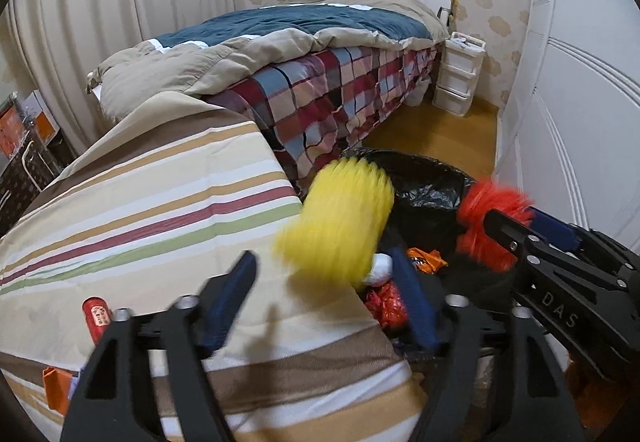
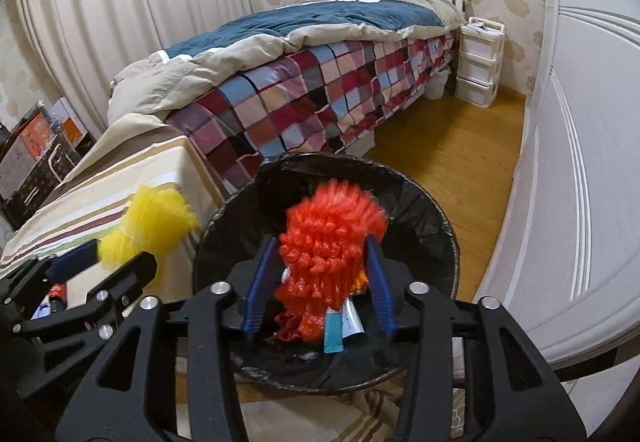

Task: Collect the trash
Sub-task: 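Carry both foam nets over the bin and open both tools to drop them, then move both tools back toward the remaining items on the bed, then grasp the gold spray can with the left tool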

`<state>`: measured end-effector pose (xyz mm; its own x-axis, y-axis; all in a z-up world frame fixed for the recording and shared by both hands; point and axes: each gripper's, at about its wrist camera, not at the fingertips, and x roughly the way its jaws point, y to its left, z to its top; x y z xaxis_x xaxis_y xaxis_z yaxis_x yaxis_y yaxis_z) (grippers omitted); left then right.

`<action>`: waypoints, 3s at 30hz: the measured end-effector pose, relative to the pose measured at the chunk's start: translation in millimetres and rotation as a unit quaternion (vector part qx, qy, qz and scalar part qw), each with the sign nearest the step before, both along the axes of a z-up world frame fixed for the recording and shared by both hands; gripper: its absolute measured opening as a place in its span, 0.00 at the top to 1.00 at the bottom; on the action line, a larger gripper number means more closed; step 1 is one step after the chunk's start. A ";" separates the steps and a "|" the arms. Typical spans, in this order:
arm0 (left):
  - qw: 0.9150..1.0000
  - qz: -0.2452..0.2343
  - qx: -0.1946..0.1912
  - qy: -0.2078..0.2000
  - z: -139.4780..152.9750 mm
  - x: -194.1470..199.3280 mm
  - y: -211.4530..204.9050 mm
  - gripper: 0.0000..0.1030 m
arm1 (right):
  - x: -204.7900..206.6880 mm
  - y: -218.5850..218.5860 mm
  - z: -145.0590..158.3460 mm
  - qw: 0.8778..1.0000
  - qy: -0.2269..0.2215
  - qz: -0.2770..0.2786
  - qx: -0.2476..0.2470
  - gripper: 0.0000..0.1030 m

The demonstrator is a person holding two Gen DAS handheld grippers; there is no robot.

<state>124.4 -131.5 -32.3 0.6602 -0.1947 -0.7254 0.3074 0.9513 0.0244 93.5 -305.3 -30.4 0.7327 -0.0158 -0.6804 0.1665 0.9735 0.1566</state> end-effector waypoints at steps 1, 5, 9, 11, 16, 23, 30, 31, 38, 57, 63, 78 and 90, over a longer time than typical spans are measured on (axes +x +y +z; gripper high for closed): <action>1.000 0.002 0.001 0.000 -0.8 0.6 -0.7 0.27 | -0.6 -1.6 -0.7 1.000 0.000 -0.003 -0.001 0.48; 1.000 0.005 0.004 0.000 -1.7 -1.0 1.9 0.24 | -3.7 -6.1 -3.0 1.000 0.002 -0.014 -0.004 0.46; 1.000 0.016 -0.001 0.001 2.0 -6.3 11.7 0.22 | -9.3 -3.0 -2.4 1.000 0.002 -0.017 -0.005 0.41; 1.000 0.023 -0.004 0.002 4.1 -8.8 19.1 0.22 | -13.4 2.5 -0.3 1.000 0.001 -0.012 -0.005 0.40; 0.999 0.041 -0.005 -0.007 11.2 -25.1 44.1 0.22 | -25.5 21.8 6.4 1.000 -0.008 0.003 -0.003 0.34; 0.997 0.070 -0.001 -0.014 18.0 -54.7 93.7 0.22 | -43.5 61.7 11.9 0.999 -0.009 0.037 0.008 0.33; 0.995 0.098 0.004 -0.013 16.2 -85.8 148.5 0.22 | -64.5 108.2 8.5 0.997 -0.001 0.079 0.007 0.33; 0.995 0.102 0.006 -0.014 15.7 -89.4 154.5 0.22 | -67.0 115.0 7.0 0.996 0.001 0.086 0.006 0.33; 0.993 0.116 0.015 0.000 2.3 -110.8 185.8 0.34 | -79.5 153.8 -1.9 0.992 0.017 0.124 -0.008 0.33; 0.993 0.108 0.003 0.040 -21.4 -108.6 192.8 0.71 | -77.8 166.6 -11.0 0.990 0.036 0.134 -0.028 0.29; 0.993 0.110 -0.007 0.041 -20.5 -116.8 199.6 0.73 | -78.0 167.4 -11.2 0.990 0.036 0.134 -0.028 0.28; 0.984 0.172 -0.017 0.045 -20.3 -130.4 249.7 0.73 | -81.6 180.9 -10.9 0.988 0.040 0.149 -0.028 0.28; 0.978 0.204 -0.020 0.046 -19.8 -124.1 281.9 0.73 | -83.9 247.9 -9.0 0.971 0.047 0.233 -0.040 0.28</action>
<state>0.3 150.4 -52.0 0.6219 0.0420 -0.7820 -0.0988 0.9948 -0.0251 9.6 -57.4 -39.4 0.6080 0.2464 -0.7547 -0.2843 0.9551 0.0828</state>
